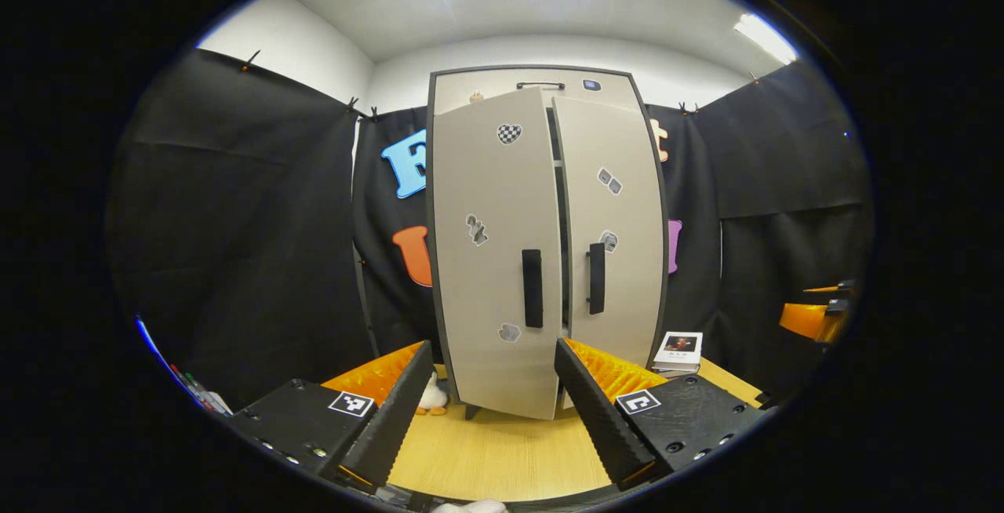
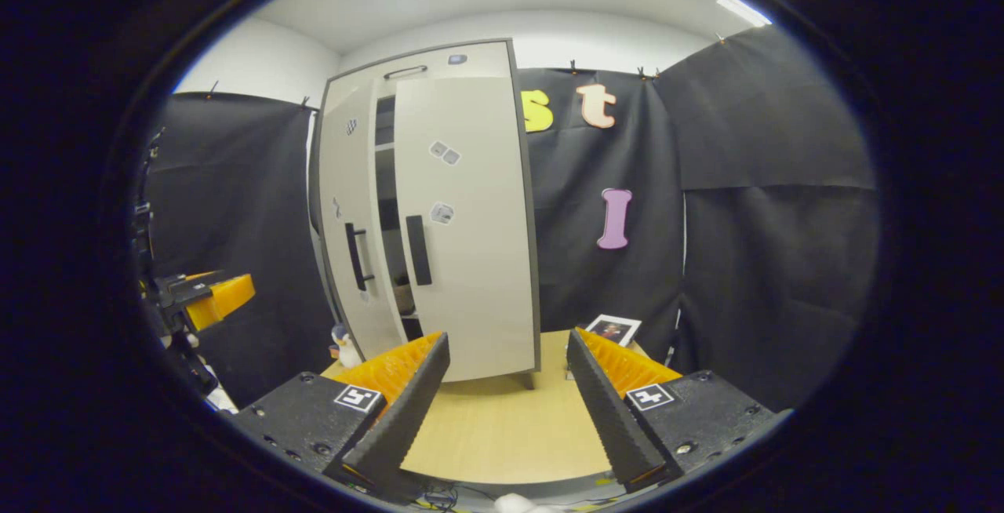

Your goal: Grab one shoe with the right hand and put it into the shoe cabinet, grab the other shoe with the left hand and put it into the shoe cabinet; then close the right door with the right hand and the left door with the left hand.

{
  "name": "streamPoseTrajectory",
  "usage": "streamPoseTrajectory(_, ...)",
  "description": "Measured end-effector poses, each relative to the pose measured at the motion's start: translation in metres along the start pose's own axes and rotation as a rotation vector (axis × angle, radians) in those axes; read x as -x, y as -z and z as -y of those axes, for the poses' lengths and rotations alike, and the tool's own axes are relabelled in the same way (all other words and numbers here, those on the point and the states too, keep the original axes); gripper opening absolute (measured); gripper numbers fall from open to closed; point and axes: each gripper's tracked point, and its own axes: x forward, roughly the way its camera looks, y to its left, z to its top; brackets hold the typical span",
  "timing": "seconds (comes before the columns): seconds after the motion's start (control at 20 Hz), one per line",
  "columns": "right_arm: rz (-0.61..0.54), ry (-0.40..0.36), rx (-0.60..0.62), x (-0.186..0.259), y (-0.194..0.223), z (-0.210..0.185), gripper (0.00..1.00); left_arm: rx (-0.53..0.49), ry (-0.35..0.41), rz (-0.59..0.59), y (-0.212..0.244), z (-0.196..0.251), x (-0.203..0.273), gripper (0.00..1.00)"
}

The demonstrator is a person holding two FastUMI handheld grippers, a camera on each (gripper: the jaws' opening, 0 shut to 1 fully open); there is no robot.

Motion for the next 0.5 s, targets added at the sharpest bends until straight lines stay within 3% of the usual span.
streamPoseTrajectory(0.25, -0.010, -0.050, 0.016, 0.021, 0.004, 0.000, 0.99, -0.015, -0.049, -0.030, 0.011, 0.009, 0.049, 0.96)
streamPoseTrajectory(0.5, 0.003, -0.029, 0.035, 0.046, 0.007, -0.005, 0.99, -0.031, -0.022, -0.042, 0.015, 0.012, 0.080, 0.96)
